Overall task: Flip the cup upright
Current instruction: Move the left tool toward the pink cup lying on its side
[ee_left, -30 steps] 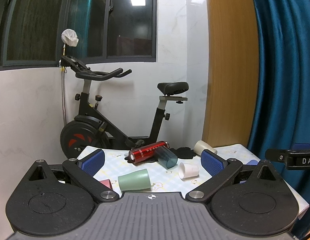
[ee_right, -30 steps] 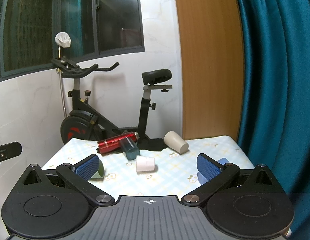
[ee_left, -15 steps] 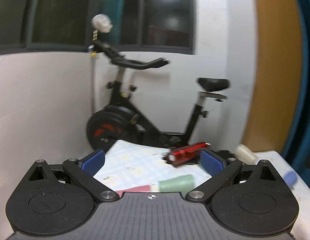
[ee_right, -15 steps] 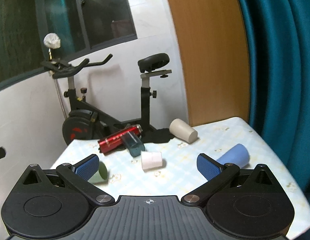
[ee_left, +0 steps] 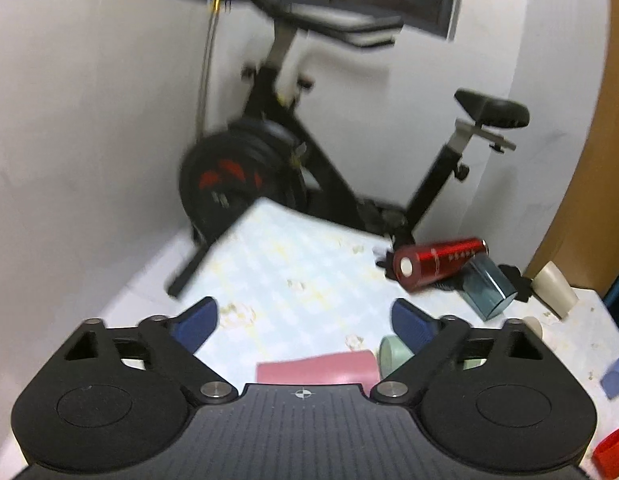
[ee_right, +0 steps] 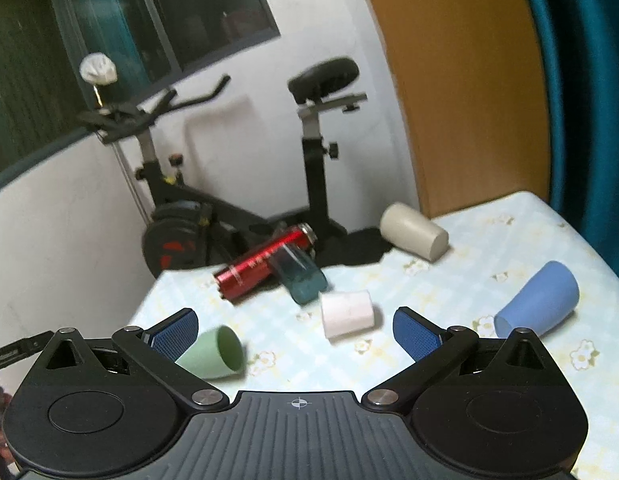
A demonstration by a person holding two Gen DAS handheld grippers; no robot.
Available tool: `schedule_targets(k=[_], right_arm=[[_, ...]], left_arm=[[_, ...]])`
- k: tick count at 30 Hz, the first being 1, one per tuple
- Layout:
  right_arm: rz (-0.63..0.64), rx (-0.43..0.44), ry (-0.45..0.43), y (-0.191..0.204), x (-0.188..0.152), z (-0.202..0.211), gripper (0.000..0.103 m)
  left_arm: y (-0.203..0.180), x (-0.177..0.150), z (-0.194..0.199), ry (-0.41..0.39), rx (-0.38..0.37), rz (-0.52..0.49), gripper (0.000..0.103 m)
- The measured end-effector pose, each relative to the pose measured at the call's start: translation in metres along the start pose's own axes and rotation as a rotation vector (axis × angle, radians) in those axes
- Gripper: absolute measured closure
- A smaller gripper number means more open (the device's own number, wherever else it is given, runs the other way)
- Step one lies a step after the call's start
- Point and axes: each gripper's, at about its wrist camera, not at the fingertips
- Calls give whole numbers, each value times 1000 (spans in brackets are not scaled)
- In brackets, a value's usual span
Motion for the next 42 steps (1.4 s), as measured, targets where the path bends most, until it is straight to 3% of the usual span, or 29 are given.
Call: schedule_targets(k=[5, 10, 16, 19, 24, 31, 35, 42], right_arm=[[-7, -34, 33, -3, -4, -11, 0], [-8, -58, 56, -7, -7, -16, 0], [17, -54, 89, -1, -10, -19, 0], [25, -49, 99, 3, -11, -20, 0], [41, -48, 100, 7, -11, -18, 0], [75, -42, 119, 20, -13, -26, 0], [67, -53, 133, 23, -15, -32, 0], [57, -47, 172, 24, -20, -42, 0]], left_arm=[[20, 2, -46, 87, -57, 90, 15], [41, -4, -68, 155, -100, 145, 15], [53, -18, -64, 158, -110, 127, 15], [47, -28, -48, 112, -58, 50, 15], [17, -57, -20, -2, -25, -329, 14], [-5, -63, -29, 75, -111, -623, 14], [-4, -64, -44, 115, -111, -716, 14], [-11, -64, -68, 211, -157, -752, 14]])
Point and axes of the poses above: each gripper's, at about its wrist camera, not at the fingertips, and z roughly against the way its jaws point, y to its left, x to its top, and after that the axes turned 12 degrees about z, right-handed
